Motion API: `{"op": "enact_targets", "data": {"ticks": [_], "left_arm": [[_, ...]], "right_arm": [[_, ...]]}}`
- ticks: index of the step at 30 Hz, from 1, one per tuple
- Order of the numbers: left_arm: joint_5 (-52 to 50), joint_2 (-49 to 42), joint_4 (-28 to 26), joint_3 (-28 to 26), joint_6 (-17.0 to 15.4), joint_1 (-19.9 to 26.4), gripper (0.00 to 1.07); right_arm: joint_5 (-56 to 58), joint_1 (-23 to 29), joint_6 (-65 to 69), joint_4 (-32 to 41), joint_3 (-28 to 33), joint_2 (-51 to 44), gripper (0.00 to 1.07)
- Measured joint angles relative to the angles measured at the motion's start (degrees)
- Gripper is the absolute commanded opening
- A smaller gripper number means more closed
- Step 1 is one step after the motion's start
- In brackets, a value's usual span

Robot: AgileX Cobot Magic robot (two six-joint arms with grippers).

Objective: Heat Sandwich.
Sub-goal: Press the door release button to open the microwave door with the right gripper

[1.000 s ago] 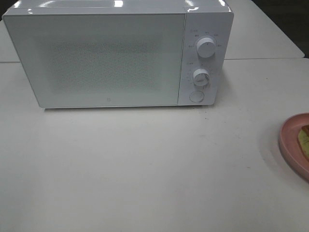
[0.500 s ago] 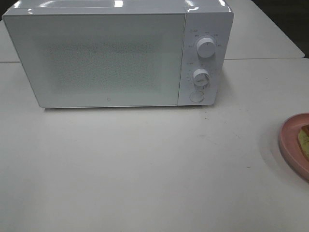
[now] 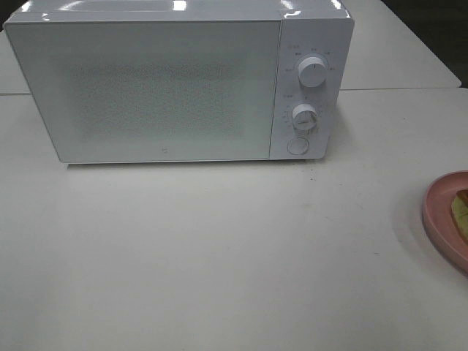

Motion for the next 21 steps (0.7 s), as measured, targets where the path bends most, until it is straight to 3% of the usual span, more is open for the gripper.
{"op": "enact_targets", "data": {"ticks": [21], "left_arm": [[0.0,0.0,0.0,0.0,0.0,0.0,1.02]], "right_arm": [[-13.5,0.0,-4.6,7.7,0.0,20.5,0.83]]}}
